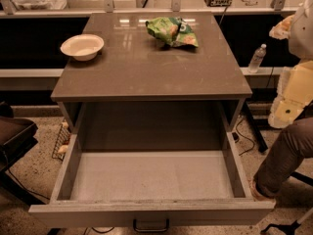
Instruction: Place green rice chip bag into top drawer
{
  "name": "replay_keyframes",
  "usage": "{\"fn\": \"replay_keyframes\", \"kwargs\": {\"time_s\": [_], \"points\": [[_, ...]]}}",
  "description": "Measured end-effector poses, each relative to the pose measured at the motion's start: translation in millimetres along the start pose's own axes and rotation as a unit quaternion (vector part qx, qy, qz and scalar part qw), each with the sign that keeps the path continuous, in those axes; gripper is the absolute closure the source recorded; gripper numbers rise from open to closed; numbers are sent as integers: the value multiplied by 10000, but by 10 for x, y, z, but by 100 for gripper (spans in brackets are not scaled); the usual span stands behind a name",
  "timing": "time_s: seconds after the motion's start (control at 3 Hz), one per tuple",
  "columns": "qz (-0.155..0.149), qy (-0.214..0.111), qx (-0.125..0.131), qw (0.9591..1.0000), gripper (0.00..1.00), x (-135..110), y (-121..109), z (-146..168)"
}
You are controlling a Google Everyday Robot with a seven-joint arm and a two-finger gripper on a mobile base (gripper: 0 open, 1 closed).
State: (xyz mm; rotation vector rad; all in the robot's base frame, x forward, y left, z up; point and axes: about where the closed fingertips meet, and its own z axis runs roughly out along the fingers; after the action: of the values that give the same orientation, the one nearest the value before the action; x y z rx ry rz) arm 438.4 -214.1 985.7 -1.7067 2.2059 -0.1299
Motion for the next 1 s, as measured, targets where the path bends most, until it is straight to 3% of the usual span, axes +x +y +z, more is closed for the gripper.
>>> {"fn": "replay_keyframes", "kwargs": {"time_s": [0.33, 0.67, 1.0], "points": [[-33, -36, 49, 10000, 0, -19, -46, -2], [-336, -361, 480, 9976, 0, -196, -459, -21], [-774, -1110, 1032, 9854, 0, -500, -1110, 112]]}}
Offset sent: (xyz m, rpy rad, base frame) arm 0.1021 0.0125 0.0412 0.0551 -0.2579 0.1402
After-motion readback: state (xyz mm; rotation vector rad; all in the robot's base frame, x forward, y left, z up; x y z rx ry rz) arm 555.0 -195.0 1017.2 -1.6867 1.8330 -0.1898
